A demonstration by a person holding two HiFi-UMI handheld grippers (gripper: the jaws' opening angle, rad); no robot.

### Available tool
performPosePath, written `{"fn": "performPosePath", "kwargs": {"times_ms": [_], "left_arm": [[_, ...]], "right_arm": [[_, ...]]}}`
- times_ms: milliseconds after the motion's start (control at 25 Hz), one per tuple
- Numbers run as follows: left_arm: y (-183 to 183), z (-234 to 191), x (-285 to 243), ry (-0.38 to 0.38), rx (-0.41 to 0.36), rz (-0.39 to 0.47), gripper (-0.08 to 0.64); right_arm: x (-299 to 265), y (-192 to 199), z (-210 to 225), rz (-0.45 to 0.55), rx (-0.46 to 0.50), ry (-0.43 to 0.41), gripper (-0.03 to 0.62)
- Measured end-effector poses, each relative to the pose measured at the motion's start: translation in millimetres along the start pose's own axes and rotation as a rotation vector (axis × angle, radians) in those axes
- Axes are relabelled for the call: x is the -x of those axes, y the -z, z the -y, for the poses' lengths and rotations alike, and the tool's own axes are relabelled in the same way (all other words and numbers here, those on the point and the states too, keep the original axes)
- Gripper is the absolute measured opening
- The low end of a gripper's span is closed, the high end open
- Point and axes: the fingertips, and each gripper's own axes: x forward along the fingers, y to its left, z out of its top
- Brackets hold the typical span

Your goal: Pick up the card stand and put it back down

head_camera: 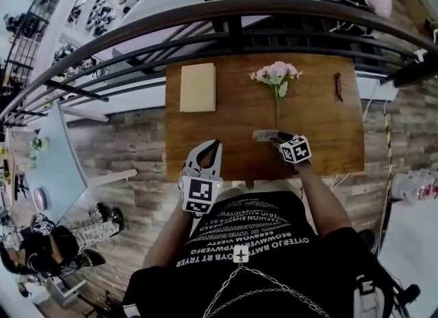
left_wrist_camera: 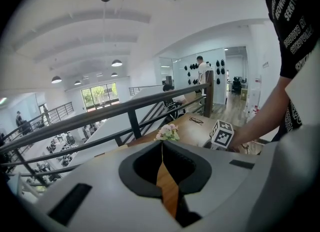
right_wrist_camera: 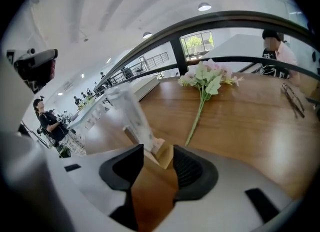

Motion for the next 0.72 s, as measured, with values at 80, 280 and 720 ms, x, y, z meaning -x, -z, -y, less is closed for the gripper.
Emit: {"fn": "performPosePath", "kwargs": {"times_ms": [80,280,720], "left_arm": [[-1,-1,6,0.004,0.005,0.020,0.029],[-9,0,20,0.015,-0.004,0.080,0.029],[-45,-12,58,0.028,0.007,0.226,0.029]], "right_arm": [[10,-5,-2,0.014,0.011,0.015,0.203],[52,-13,1,0.080,0.030,0.116,0.224],[184,-79,-53,0.426,0.086,0.292,0.019]]}}
